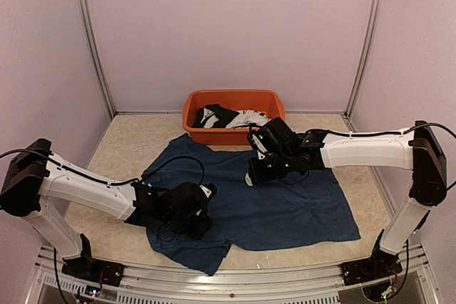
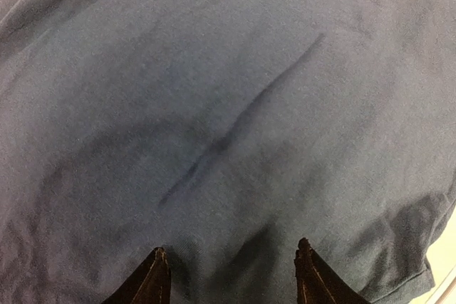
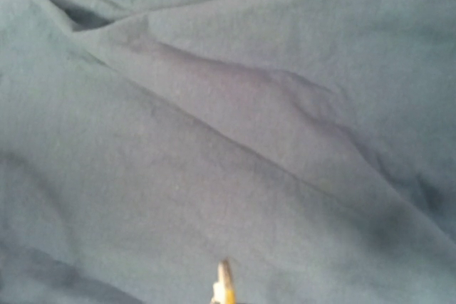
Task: Pin the brooch onto the clothing
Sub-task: Move the flattened clothing to the center of the board, then cross the crumpled clothing at the center of the board.
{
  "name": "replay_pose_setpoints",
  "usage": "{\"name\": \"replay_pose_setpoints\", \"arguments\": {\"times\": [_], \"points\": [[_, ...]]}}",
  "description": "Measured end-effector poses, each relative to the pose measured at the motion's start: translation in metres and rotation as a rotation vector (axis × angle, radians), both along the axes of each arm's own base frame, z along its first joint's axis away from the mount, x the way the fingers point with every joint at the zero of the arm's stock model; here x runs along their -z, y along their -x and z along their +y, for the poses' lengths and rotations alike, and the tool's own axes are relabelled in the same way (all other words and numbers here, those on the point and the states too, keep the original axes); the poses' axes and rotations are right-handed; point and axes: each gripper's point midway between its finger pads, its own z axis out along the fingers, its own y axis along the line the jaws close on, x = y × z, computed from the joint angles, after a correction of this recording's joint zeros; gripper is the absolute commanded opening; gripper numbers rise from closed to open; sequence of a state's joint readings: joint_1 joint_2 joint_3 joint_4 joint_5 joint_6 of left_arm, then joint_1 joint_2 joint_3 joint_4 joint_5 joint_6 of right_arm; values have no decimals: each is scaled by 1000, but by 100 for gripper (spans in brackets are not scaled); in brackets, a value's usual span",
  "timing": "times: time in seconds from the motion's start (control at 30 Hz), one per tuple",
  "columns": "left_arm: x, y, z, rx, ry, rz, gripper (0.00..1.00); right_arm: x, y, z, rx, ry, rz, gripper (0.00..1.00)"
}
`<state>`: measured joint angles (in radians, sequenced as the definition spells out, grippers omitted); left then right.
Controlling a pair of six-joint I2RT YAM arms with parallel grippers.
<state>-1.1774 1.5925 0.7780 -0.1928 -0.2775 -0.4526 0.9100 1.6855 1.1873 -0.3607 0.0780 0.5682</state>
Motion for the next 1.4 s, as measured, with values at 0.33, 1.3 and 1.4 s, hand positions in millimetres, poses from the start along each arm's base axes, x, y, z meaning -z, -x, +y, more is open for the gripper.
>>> {"name": "replay_pose_setpoints", "arguments": {"times": [0.33,1.3,1.4], "points": [[6,4,-1,25,-7,11,24,3,10,26,-58,-5,28,0],[-21,5,-18,72,102,-48,0,34,43,77,-137,3,119,0],[-19,7,-16,70,100,-48,0,39,42,79,-138,2,119,0]]}}
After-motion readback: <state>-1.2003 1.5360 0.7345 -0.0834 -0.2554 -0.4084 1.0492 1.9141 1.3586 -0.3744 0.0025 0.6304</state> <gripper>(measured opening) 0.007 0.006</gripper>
